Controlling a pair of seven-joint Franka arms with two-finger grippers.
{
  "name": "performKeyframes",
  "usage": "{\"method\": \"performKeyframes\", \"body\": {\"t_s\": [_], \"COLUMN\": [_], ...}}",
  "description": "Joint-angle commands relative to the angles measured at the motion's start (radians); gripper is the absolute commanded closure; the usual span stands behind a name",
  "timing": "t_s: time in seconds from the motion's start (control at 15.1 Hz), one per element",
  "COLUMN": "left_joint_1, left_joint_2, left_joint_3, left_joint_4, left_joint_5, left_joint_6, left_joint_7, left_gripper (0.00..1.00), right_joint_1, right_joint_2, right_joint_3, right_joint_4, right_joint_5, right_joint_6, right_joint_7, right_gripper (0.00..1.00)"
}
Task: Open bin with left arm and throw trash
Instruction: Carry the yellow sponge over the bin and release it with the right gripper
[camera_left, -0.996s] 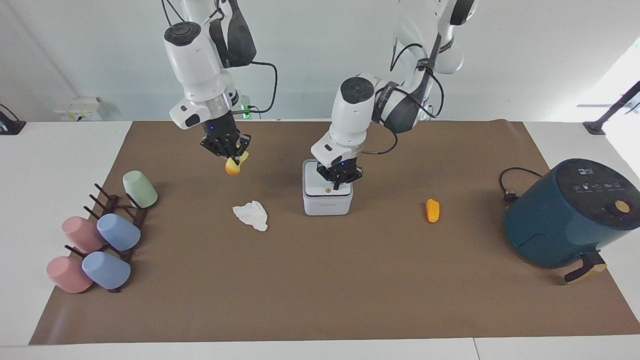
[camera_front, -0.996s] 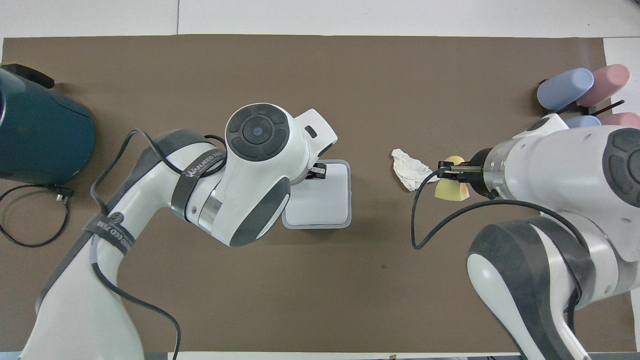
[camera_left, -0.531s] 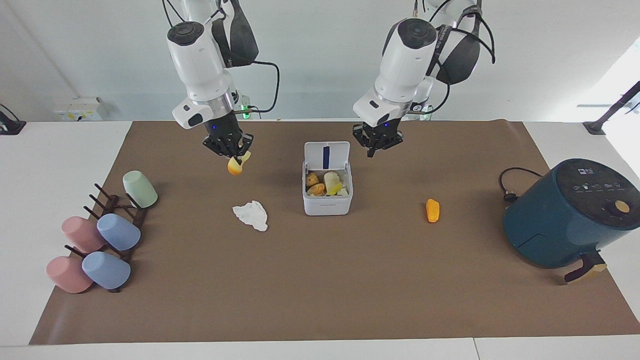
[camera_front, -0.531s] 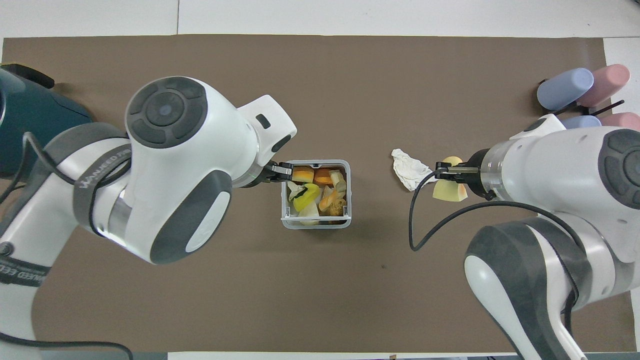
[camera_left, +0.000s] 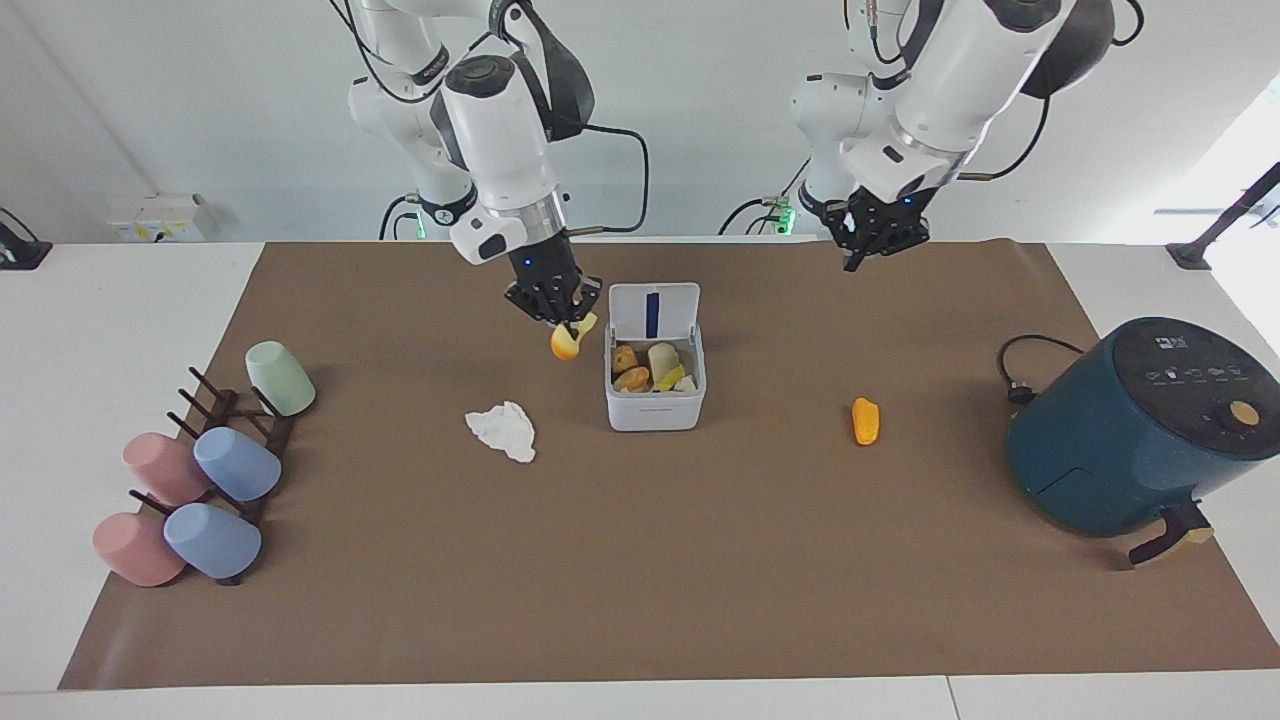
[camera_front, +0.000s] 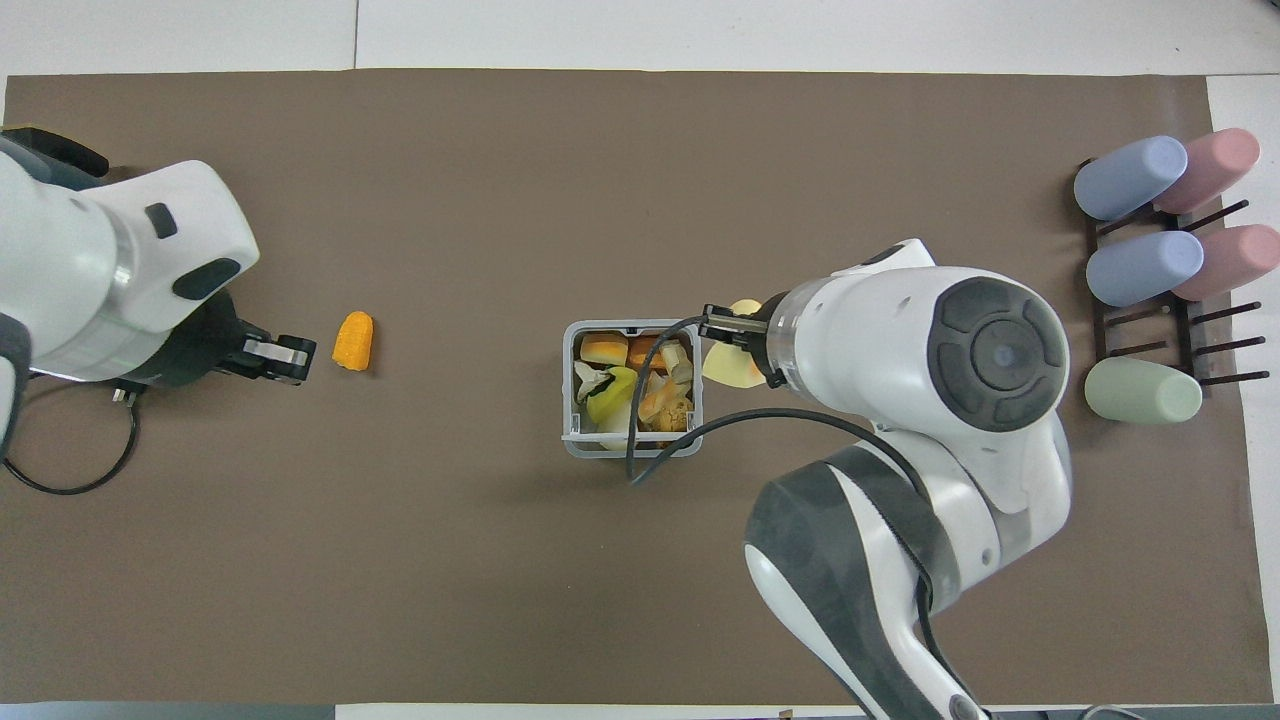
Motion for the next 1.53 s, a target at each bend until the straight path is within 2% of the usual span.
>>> {"method": "performKeyframes", "body": {"t_s": [0.0,0.13,0.4,0.46,0.53,0.6,1.46], "left_joint_1": [0.084,0.124,0.14,0.141,0.141,0.141,0.138], "left_joint_2": [-0.026,-0.028,-0.033,-0.033,-0.033,-0.033,-0.017], "left_joint_3": [-0.007,-0.007,0.007,0.01,0.012,0.015,0.013], "left_joint_4": [-0.021,-0.02,-0.02,-0.02,-0.02,-0.02,0.022], "left_joint_5": [-0.021,-0.016,0.013,0.013,0.013,0.015,0.074], "left_joint_6": [-0.035,-0.039,-0.049,-0.05,-0.05,-0.052,-0.061], "left_joint_7": [0.122,0.133,0.133,0.133,0.131,0.13,0.03], "left_gripper": [1.0,0.0,0.0,0.0,0.0,0.0,0.0], "right_joint_1": [-0.01,0.038,0.063,0.063,0.063,0.065,0.066], "right_joint_2": [0.075,0.104,0.107,0.106,0.106,0.106,0.101], "right_joint_3": [0.064,0.069,0.069,0.069,0.069,0.069,0.069], "right_joint_4": [0.033,0.033,0.018,0.016,0.016,0.018,0.024], "right_joint_5": [0.01,0.01,0.01,0.01,0.01,0.009,-0.003], "right_joint_6": [0.062,0.097,0.099,0.094,0.093,0.093,0.048], "right_joint_7": [0.061,0.072,0.108,0.108,0.109,0.111,0.121], "right_gripper": [1.0,1.0,1.0,0.87,0.09,0.0,0.0]}}
